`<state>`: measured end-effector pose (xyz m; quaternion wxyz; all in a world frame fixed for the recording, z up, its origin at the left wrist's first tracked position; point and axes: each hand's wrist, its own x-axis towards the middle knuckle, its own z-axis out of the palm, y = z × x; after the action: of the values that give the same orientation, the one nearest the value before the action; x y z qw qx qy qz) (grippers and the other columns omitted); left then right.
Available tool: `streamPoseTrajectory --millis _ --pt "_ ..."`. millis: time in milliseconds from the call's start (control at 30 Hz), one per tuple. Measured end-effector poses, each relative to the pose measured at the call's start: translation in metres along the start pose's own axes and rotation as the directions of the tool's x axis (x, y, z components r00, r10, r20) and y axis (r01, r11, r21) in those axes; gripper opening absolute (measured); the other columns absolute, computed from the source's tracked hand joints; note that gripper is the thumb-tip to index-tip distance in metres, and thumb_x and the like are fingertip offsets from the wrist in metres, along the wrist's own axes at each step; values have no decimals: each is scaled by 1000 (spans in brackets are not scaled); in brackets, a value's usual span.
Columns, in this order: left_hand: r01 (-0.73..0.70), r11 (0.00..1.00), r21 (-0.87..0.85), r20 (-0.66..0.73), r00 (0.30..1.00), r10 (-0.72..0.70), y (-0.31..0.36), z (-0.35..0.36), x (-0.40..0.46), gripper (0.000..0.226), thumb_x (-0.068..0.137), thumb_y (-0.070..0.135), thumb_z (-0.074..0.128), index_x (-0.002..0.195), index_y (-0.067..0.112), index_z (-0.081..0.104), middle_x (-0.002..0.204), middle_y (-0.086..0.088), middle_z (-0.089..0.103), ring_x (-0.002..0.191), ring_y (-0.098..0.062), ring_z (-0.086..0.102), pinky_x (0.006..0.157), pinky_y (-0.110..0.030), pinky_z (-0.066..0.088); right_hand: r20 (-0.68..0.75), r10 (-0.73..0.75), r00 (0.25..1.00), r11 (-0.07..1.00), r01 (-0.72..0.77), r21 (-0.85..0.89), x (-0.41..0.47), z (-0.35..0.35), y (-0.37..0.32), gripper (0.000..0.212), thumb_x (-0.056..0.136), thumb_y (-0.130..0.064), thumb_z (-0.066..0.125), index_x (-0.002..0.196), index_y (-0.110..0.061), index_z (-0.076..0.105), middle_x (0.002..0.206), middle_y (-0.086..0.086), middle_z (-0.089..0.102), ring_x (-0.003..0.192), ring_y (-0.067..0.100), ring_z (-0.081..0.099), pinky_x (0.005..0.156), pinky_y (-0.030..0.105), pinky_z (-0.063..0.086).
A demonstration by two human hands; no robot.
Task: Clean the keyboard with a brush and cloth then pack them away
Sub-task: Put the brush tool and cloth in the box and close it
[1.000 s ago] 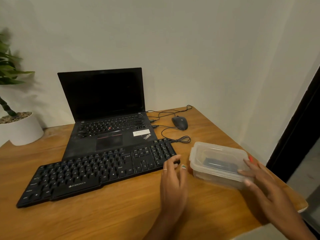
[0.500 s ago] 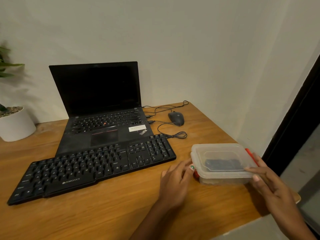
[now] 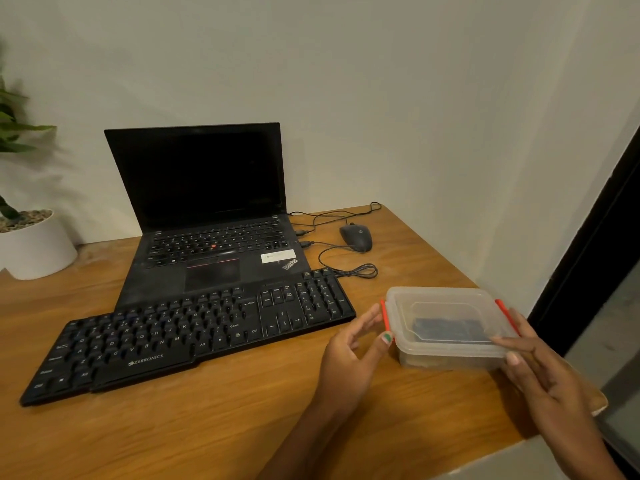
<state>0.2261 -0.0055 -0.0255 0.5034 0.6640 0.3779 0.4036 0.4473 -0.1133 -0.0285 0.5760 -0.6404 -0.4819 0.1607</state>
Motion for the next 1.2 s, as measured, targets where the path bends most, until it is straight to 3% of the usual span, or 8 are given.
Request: streamPoseTrajectory --millis 133,300,600,800,933,1033,1100,1200 --pt "-42 989 139 47 998 36 1 3 -6 61 85 55 53 143 51 34 138 27 43 134 1 34 113 -36 33 -20 -2 1000 1000 2 6 -4 6 -7 22 90 -25 47 98 -36 63 149 -26 28 134 -9 24 106 20 36" --pt "-154 940 304 156 982 110 11 2 -9 61 95 46 47 147 44 16 126 52 4 142 7 7 118 -33 19 -36 31 999 997 -34 -64 -6 13 -14 32 95 -16 43 92 -45 57 150 -24 15 135 -4 15 102 23 23" --pt "-176 886 429 175 978 110 12 1 -9 67 88 57 36 148 46 9 121 54 -14 140 8 -8 120 -43 14 -38 15 999 995 -18 -99 -5 11 -12 30 95 -17 45 94 -44 57 152 -23 17 134 -3 19 103 27 26" --pt "-170 843 511 172 981 93 5 6 -9 72 86 71 25 147 51 -8 153 29 4 141 4 -7 118 -43 13 -59 25 998 991 -33 -133 -3 10 -9 24 94 -19 45 111 -25 60 146 -27 21 135 3 22 102 30 29" --pt "-75 883 464 125 992 19 3 19 -3 82 81 82 7 148 41 -16 152 23 22 134 2 19 115 -38 15 -40 16 999 993 -20 -119 -4 19 -16 21 94 -16 46 108 -24 60 150 -24 19 132 -2 22 93 15 32" --pt "63 949 309 -91 995 -37 -6 30 6 104 65 95 1 153 40 8 110 8 66 105 -15 58 96 -39 43 -7 1 1000 995 -1 -98 -5 31 -16 27 93 -20 46 117 -24 58 143 -38 21 127 -14 25 90 11 33" --pt "116 966 233 -207 976 -67 -7 36 10 98 66 94 8 145 42 33 90 7 66 86 -20 62 81 -40 49 -7 13 1000 996 -13 -84 -4 37 -15 30 92 -22 46 120 -22 57 138 -43 20 124 -17 26 98 19 35" --pt "156 972 178 -311 946 -95 -6 44 14 81 73 81 17 137 38 44 93 4 68 88 -20 63 79 -40 50 -10 0 1000 997 -1 -76 -3 38 -16 23 90 -26 46 108 -28 59 135 -49 22 128 -14 25 104 32 34"
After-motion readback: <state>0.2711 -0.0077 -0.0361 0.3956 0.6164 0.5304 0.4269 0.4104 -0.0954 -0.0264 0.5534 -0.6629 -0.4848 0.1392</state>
